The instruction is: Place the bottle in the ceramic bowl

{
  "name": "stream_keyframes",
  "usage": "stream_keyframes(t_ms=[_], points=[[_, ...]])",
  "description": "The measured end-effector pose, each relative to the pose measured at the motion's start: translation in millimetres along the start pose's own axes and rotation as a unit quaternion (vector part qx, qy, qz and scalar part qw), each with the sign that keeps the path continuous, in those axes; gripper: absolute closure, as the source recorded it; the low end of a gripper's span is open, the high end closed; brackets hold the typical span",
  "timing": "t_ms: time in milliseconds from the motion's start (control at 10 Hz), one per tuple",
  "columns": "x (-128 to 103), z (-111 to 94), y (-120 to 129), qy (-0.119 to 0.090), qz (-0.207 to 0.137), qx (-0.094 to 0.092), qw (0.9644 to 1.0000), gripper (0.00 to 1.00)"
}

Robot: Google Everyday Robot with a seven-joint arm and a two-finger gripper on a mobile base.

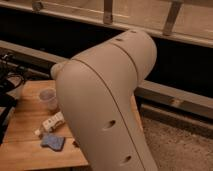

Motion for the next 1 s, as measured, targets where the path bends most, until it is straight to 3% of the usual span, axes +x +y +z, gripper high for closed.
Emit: stream_keyframes(t_ms=[200, 300, 500, 700, 800, 1000], points=[[-3, 5, 15, 0.0, -0.003, 0.001, 1.0, 0.25], [-5, 9, 23, 0.001, -0.005, 0.001, 1.0, 0.21], [-8, 22, 38, 0.012, -0.01, 0.002, 0.9999, 0.2], [-11, 35, 35, 0.028, -0.007, -0.003, 0.9996, 0.2], [-8, 44, 36, 0.042, -0.01, -0.003, 0.9991, 0.2], [-5, 64, 33, 0.089, -0.017, -0.006, 0.9958, 0.2]])
